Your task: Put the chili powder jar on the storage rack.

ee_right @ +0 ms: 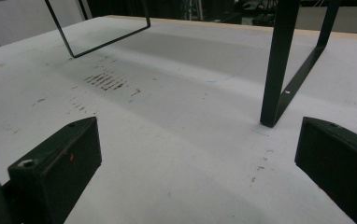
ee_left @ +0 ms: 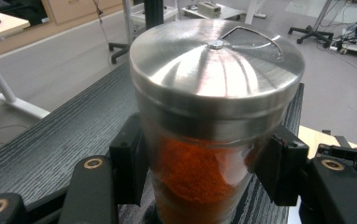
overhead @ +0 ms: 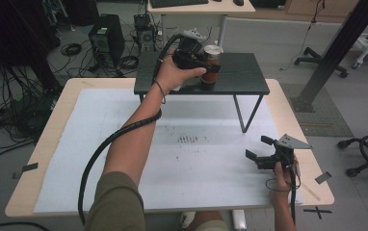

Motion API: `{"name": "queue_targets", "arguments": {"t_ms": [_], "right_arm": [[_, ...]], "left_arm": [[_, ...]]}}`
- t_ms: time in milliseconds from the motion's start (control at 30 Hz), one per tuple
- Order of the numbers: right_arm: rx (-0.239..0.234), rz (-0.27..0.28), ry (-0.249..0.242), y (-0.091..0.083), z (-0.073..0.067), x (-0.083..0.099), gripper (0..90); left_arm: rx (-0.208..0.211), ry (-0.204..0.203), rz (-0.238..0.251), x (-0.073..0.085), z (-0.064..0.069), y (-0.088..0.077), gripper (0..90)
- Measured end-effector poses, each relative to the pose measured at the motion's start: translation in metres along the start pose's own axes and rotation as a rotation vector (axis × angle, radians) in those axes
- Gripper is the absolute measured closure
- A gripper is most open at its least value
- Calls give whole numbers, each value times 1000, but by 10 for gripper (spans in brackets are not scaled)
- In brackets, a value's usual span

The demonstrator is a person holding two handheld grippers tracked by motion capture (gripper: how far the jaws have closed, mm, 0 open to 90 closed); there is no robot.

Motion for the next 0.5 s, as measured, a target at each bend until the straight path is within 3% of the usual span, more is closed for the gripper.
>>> {"name": "queue_targets", "arguments": {"t_ms": [500], "right_arm": [[1,0,0,0,0,0,3]], "left_arm": [[-1,-4,-2,0,0,1,430]]}}
Point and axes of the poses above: each handheld gripper's, and its own axes: y roughly forward along the jaws, x roughly out of its underside, z roughly to its right, the point moved 9 cm from there along y, roughly forward along the jaws, and after that the axes turned 5 degrees about z, right-handed, at the moved point
